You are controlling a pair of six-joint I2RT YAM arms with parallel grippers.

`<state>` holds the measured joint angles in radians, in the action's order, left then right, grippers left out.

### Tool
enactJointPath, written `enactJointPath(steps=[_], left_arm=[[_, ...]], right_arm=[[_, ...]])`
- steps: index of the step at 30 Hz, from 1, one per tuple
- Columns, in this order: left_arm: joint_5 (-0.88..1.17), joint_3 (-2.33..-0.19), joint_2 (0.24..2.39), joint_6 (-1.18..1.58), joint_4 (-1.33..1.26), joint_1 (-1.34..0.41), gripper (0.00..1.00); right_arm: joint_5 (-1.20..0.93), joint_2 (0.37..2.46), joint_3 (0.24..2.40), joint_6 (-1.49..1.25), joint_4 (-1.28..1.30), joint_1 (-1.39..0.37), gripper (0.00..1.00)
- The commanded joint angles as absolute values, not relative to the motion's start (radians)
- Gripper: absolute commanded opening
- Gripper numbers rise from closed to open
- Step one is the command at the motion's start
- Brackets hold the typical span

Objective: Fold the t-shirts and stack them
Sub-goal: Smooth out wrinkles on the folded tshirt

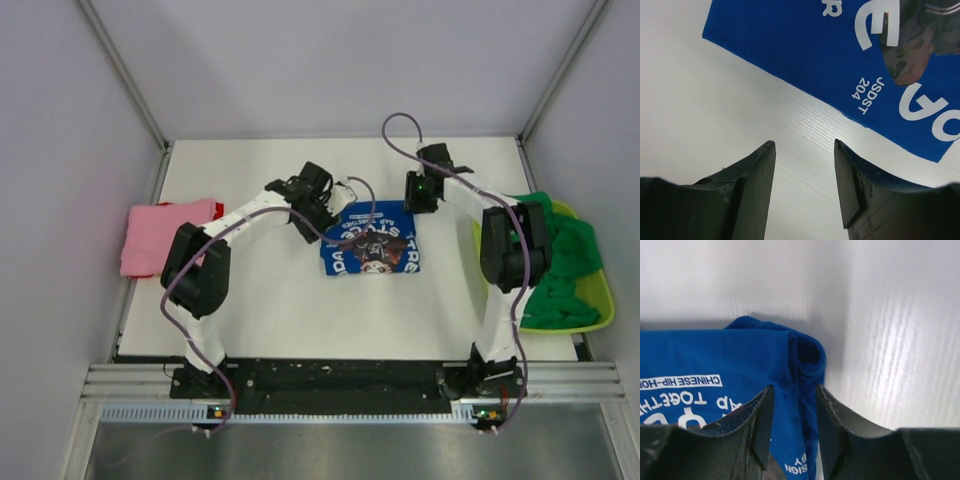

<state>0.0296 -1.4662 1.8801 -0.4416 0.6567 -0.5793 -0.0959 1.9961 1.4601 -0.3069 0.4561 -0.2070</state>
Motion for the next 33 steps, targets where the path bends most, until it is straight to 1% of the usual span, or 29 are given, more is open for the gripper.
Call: enactJointPath(steps=[1, 2, 4, 6, 9, 11, 14, 19, 22, 23, 26, 28, 29, 30, 31, 33], left_arm=[[0.118, -1.552, 1.829, -0.402, 0.681, -0.603, 0.54], [0.144, -1.552, 1.822, -0.394, 0.681, -0.612, 0.52], [0.219, -1.543, 1.821, -0.384, 0.672, -0.643, 0.45], [0.287, -1.522, 1.838, -0.380, 0.654, -0.669, 0.39], [0.327, -1.511, 1.905, -0.362, 0.652, -0.678, 0.38], [0.292, -1.496, 1.942, -0.362, 0.643, -0.678, 0.37], [0.214, -1.454, 1.986, -0.371, 0.626, -0.673, 0.36], [0.164, -1.390, 1.994, -0.387, 0.606, -0.655, 0.34], [0.147, -1.394, 1.956, -0.384, 0.600, -0.644, 0.34], [0.159, -1.405, 1.939, -0.383, 0.604, -0.638, 0.35], [0.169, -1.434, 1.875, -0.384, 0.615, -0.620, 0.38], [0.182, -1.460, 1.842, -0.358, 0.620, -0.598, 0.43], [0.199, -1.482, 1.832, -0.313, 0.615, -0.582, 0.48], [0.219, -1.492, 1.830, -0.267, 0.604, -0.563, 0.51], [0.241, -1.505, 1.835, -0.217, 0.582, -0.540, 0.55], [0.282, -1.538, 1.873, -0.120, 0.561, -0.497, 0.58]], right_arm=[[-0.005, 1.829, 1.410, -0.242, 0.528, -0.207, 0.39], [0.024, 1.783, 1.375, -0.236, 0.529, -0.216, 0.39], [0.009, 1.703, 1.295, -0.232, 0.516, -0.242, 0.36], [-0.079, 1.643, 1.209, -0.241, 0.480, -0.268, 0.26], [-0.219, 1.623, 1.071, -0.302, 0.405, -0.278, 0.10], [-0.232, 1.640, 0.999, -0.325, 0.365, -0.273, 0.04], [-0.238, 1.669, 0.913, -0.356, 0.341, -0.249, 0.00], [-0.195, 1.637, 0.833, -0.362, 0.336, -0.242, 0.00], [-0.193, 1.602, 0.847, -0.357, 0.365, -0.242, 0.00], [-0.186, 1.583, 0.865, -0.353, 0.383, -0.244, 0.02], [-0.155, 1.530, 0.917, -0.336, 0.436, -0.244, 0.16], [-0.120, 1.499, 0.948, -0.333, 0.451, -0.244, 0.31], [-0.103, 1.490, 0.959, -0.330, 0.451, -0.241, 0.39], [-0.095, 1.489, 0.974, -0.327, 0.449, -0.238, 0.45], [-0.098, 1.499, 0.994, -0.327, 0.445, -0.229, 0.48], [-0.150, 1.535, 1.026, -0.339, 0.427, -0.200, 0.52]])
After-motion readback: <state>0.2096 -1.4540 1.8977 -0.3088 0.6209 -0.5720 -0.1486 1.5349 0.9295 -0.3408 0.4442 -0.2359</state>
